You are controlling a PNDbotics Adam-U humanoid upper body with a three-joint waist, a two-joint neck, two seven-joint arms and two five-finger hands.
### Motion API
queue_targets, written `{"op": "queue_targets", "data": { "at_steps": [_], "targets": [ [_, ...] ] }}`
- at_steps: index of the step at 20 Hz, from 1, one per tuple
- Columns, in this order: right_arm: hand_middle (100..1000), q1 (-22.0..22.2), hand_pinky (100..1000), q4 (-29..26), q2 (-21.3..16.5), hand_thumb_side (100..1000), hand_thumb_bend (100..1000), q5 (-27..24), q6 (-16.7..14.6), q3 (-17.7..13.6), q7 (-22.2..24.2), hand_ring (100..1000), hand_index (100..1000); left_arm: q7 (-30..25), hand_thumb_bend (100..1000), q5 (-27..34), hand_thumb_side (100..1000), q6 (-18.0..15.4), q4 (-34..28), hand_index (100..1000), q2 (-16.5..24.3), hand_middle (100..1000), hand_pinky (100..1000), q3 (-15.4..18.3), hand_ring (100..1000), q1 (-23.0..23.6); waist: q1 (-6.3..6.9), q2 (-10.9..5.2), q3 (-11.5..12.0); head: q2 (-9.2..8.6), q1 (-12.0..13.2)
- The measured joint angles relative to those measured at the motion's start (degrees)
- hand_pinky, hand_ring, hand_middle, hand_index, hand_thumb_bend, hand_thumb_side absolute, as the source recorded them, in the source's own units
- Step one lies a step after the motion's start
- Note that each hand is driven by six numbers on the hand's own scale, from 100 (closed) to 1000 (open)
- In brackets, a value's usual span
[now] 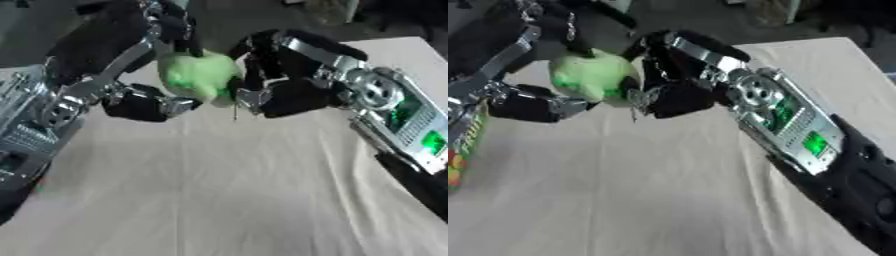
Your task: Pick up the objects with one hand, pass them to the other hand, and then place them into the box on the other side of the table.
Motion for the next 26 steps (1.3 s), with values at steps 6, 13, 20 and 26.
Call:
{"op": "queue_targets", "data": {
  "at_steps": [6,13,20,26],
  "targets": [
    [343,0.0,619,-0.07,-0.03,100,256,0.09,0.3,-0.05,-0.55,523,513,0.99,406,0.18,100,-0.63,0.0,412,0.0,359,482,0.0,465,0.23,-0.03,0.0,-0.02,0.0,0.02],
    [395,0.05,633,-0.2,-0.13,159,308,0.19,0.5,-0.06,-0.74,557,559,2.05,408,0.62,100,-1.17,-0.01,408,0.0,353,472,0.05,459,0.47,-0.24,0.0,0.04,0.0,0.15],
    [521,0.49,676,-0.21,-0.58,314,367,0.62,1.62,-0.19,-1.52,646,672,3.25,402,1.21,100,-1.19,-0.12,404,0.04,348,467,0.4,455,0.55,-0.28,0.0,0.23,0.14,0.17],
    [624,1.1,708,-0.21,-0.97,479,304,1.34,2.19,-0.17,-2.09,708,743,4.13,400,1.91,100,-1.11,-0.75,399,0.5,343,462,0.94,451,0.97,-0.29,0.0,0.38,0.26,0.24]
  ]
}}
